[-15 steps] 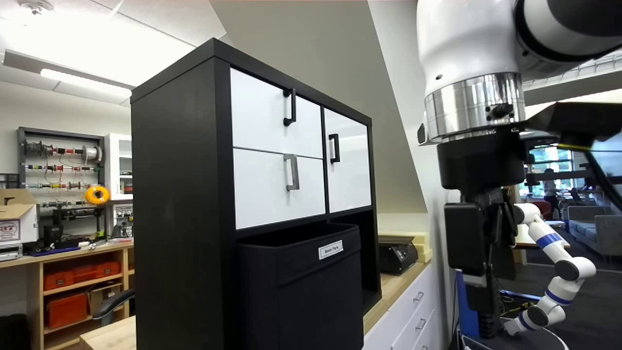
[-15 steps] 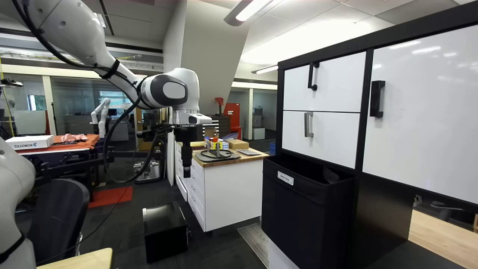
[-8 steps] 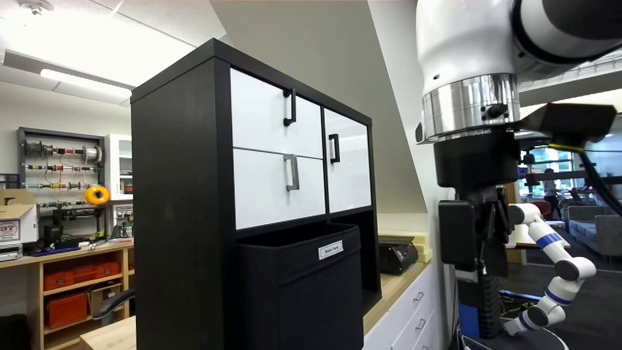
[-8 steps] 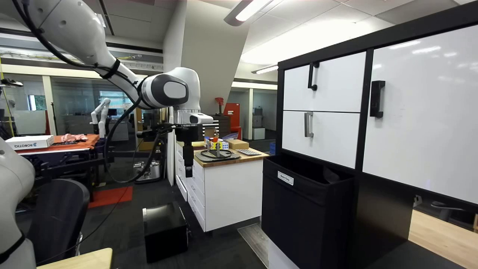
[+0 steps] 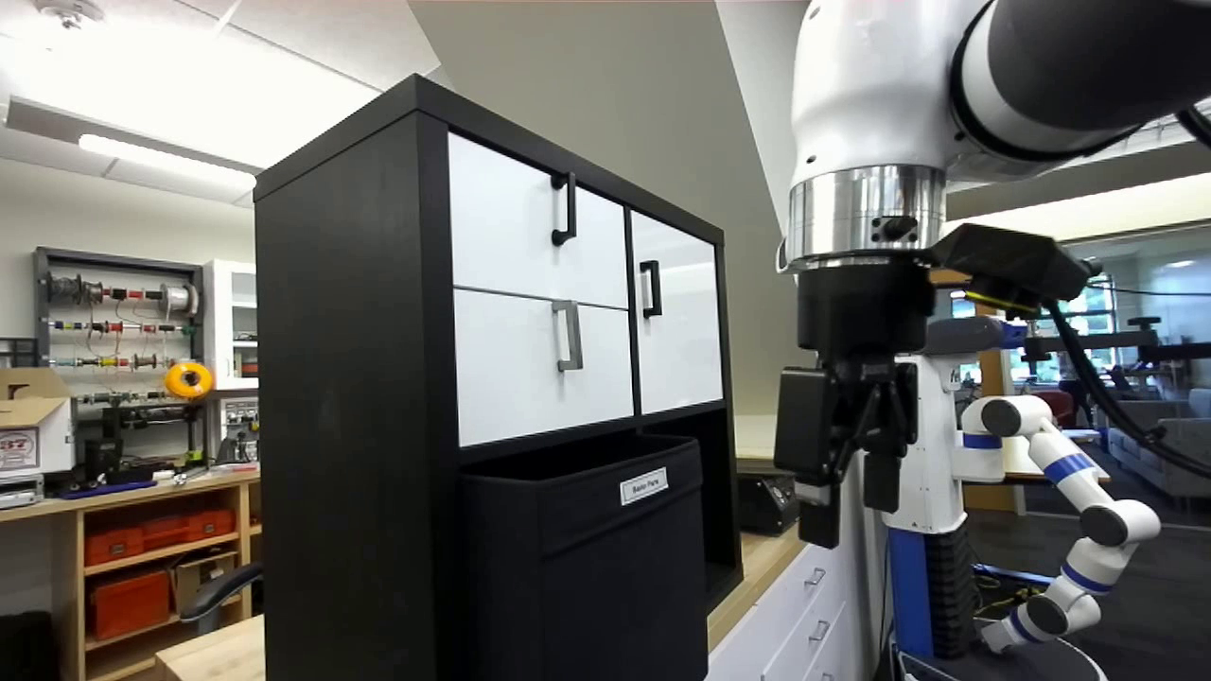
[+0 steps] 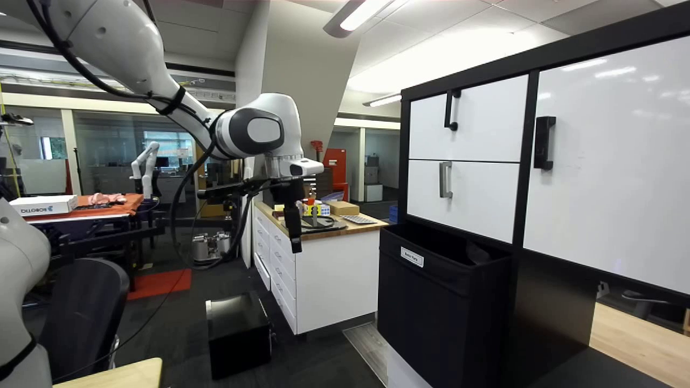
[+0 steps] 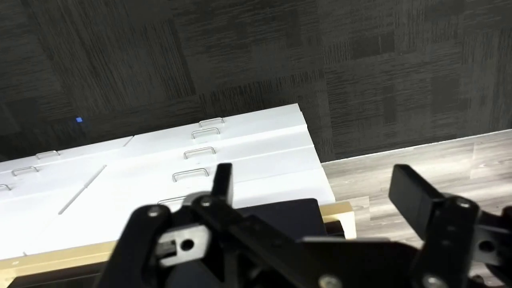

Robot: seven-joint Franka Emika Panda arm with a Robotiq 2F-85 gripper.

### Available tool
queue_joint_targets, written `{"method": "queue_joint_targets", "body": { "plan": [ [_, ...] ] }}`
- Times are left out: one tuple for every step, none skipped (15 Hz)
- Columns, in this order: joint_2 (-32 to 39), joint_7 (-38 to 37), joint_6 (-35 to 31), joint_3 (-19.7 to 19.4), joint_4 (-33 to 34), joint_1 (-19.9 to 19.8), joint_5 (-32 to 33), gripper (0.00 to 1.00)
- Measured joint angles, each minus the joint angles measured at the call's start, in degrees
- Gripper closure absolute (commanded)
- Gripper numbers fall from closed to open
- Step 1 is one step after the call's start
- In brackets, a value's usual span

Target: Open the bottom left drawer of the cabinet

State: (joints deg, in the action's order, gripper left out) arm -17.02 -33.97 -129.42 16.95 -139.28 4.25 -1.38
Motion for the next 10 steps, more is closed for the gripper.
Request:
{"method": "queue_joint_targets", "body": {
  "plan": [
    [0.1, 0.2, -0.7, -0.5, 0.1, -0.1, 0.9, 0.0],
    [0.1, 0.3, -1.4, -1.0, 0.3, -0.2, 1.9, 0.0],
    [0.2, 0.4, -2.0, -1.4, 0.6, -0.4, 3.2, 0.0],
    [0.2, 0.6, -2.7, -1.8, 1.0, -0.6, 4.4, 0.0],
    [0.2, 0.8, -3.3, -2.2, 1.4, -0.8, 5.6, 0.0],
    [0.2, 1.0, -3.9, -2.6, 1.7, -0.9, 6.8, 0.0],
    [0.2, 1.4, -4.7, -2.9, 2.1, -1.2, 7.9, 0.0],
    [0.2, 1.7, -5.4, -3.2, 2.6, -1.5, 9.0, 0.0],
    [0.3, 2.1, -6.2, -3.5, 3.1, -1.9, 9.8, 0.0],
    [0.5, 2.5, -7.0, -3.8, 3.7, -2.3, 10.6, 0.0]
  ]
}}
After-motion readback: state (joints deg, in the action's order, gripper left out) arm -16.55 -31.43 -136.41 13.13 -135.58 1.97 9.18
